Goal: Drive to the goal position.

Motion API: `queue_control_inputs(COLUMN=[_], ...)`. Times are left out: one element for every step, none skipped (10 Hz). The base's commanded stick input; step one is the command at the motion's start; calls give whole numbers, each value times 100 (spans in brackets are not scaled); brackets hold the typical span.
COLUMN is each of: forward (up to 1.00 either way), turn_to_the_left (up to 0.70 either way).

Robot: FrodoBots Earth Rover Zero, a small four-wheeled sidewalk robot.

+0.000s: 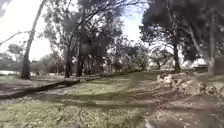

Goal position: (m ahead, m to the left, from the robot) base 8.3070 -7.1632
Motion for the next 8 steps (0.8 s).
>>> queue_control_inputs(forward=[70,70,70,70,70,70,70,70], turn_to_the_left=[-3,-11,-24,-31,-31,-31,-31,-16])
